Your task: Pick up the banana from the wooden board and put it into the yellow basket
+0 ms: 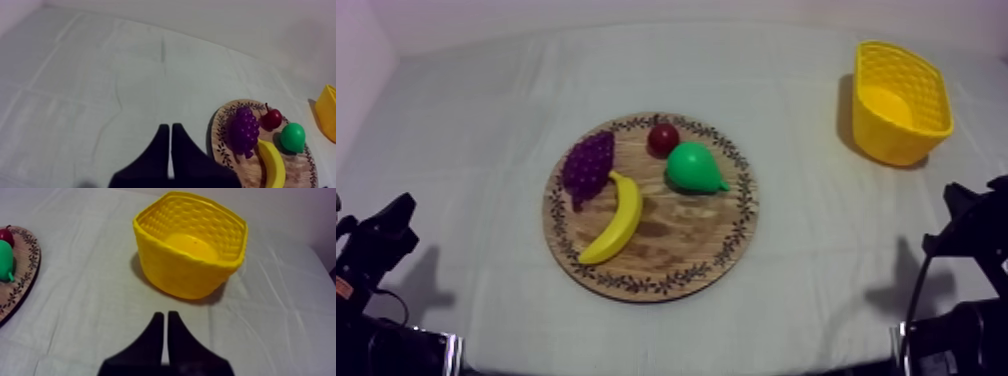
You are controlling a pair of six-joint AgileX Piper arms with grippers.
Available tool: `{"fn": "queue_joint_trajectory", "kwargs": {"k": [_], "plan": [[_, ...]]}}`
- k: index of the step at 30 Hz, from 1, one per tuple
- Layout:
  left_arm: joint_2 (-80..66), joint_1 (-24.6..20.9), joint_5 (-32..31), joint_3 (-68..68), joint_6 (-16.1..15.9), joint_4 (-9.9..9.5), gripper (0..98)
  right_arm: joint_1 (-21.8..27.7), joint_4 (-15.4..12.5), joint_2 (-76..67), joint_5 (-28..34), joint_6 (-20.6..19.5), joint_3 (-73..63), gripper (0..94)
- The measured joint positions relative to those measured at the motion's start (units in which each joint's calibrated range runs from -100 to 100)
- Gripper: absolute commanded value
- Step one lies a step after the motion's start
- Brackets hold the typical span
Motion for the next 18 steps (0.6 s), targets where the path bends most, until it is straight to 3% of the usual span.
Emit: {"fn": "queue_joint_trajectory", "kwargs": {"k": [7, 14, 18], "plan": [[0.00, 0.00, 0.00, 0.00, 0.00, 0.00, 0.1, -0.53, -0.18, 0.00, 0.00, -1.43, 0.00, 0.5], [0.00, 0.00, -0.02, 0.00, 0.00, 0.00, 0.1, -0.78, -2.44, 5.87, -1.69, -0.70, -2.98, 0.5], [0.00, 0.00, -0.02, 0.00, 0.00, 0.00, 0.1, -0.61, -3.82, 12.17, 2.03, -2.32, -9.91, 1.6]]}}
